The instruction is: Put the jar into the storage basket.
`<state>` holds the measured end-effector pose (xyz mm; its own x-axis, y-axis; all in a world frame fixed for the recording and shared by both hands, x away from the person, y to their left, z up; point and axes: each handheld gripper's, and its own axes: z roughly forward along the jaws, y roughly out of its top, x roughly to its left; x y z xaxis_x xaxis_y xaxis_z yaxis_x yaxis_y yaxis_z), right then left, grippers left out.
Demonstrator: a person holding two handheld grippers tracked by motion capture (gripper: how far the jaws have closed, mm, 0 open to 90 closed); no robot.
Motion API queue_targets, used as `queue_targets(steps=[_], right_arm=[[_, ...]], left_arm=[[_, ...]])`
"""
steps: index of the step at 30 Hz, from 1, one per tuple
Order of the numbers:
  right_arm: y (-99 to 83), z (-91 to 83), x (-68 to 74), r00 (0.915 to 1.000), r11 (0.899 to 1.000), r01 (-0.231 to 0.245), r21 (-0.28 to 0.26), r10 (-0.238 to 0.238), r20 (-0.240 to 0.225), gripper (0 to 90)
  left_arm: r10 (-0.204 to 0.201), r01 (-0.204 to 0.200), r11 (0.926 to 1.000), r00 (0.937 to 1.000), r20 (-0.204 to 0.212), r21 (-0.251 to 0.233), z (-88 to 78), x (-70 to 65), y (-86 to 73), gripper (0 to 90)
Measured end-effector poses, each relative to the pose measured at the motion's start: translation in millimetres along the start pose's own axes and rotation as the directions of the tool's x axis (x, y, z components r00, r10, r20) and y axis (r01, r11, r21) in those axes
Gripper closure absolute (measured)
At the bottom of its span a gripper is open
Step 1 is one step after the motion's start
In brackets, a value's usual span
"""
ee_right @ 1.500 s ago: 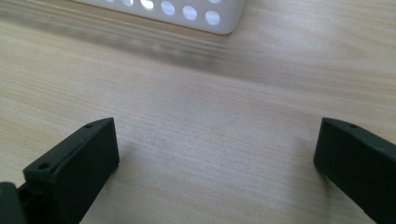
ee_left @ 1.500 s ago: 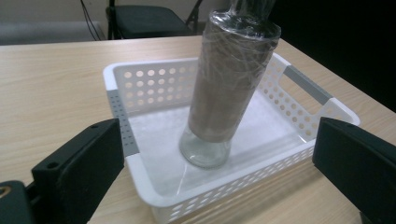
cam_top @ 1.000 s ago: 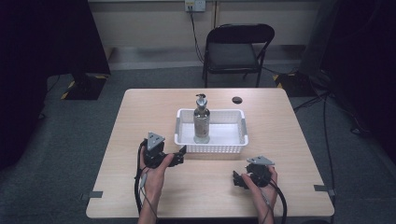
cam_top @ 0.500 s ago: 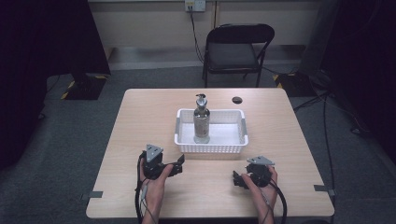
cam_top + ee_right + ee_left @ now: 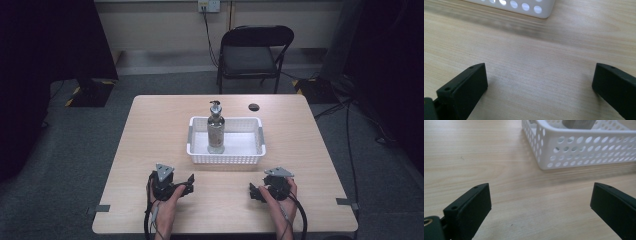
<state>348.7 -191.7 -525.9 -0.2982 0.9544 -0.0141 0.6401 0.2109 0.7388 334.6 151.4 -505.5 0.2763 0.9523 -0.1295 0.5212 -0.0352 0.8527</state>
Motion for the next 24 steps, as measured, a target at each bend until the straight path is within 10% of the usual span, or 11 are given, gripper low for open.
queue_targets(steps=[24], right_arm=[[-0.1, -0.1, 0.0, 1.0, 1.0, 0.0, 0.0, 0.0, 0.001, 0.0]], left_arm=[[0.085, -0.058, 0.9777, 0.9885, -0.125, 0.202, 21.0, -6.9, -9.1, 2.1]])
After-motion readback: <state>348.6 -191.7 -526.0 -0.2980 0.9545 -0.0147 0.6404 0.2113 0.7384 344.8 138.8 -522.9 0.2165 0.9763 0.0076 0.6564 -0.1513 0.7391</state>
